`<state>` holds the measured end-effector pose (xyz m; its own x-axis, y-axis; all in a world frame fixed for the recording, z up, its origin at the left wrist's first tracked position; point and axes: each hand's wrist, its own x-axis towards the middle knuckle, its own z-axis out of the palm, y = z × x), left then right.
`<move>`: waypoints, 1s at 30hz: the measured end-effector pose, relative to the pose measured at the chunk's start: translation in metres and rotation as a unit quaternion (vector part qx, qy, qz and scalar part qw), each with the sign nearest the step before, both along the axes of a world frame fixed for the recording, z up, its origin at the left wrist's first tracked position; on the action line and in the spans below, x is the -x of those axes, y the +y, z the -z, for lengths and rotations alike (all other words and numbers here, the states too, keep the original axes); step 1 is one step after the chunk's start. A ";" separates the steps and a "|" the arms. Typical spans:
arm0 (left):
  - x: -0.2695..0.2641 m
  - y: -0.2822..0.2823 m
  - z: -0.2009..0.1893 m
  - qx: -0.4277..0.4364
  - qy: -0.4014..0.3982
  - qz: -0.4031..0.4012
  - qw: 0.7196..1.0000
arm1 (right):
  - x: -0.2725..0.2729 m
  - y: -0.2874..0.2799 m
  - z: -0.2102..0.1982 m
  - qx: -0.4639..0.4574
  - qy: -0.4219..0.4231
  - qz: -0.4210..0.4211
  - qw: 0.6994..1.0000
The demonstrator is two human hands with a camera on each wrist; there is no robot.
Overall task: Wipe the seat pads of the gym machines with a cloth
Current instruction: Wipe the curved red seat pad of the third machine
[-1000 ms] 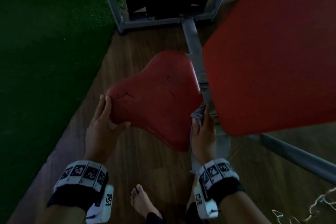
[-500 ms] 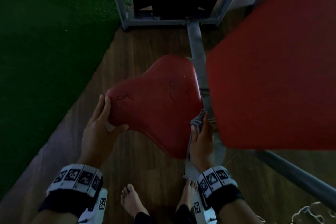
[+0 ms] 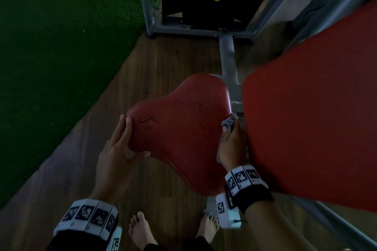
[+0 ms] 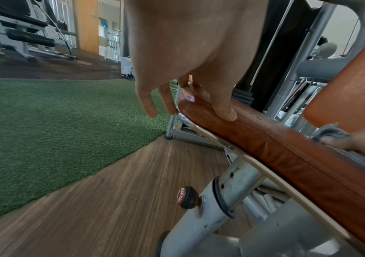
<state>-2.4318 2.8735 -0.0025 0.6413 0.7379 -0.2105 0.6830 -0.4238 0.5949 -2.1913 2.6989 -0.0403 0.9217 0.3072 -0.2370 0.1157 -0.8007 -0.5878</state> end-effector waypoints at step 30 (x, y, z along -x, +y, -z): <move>-0.001 -0.005 -0.002 -0.015 -0.005 0.004 1.000 | -0.087 0.095 -0.011 0.145 -0.011 -0.096 0.985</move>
<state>-2.4308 2.8685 -0.0001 0.6484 0.7393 -0.1820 0.6741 -0.4464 0.5885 -2.1043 2.7942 -0.0288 0.8585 0.3991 -0.3220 0.2920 -0.8967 -0.3328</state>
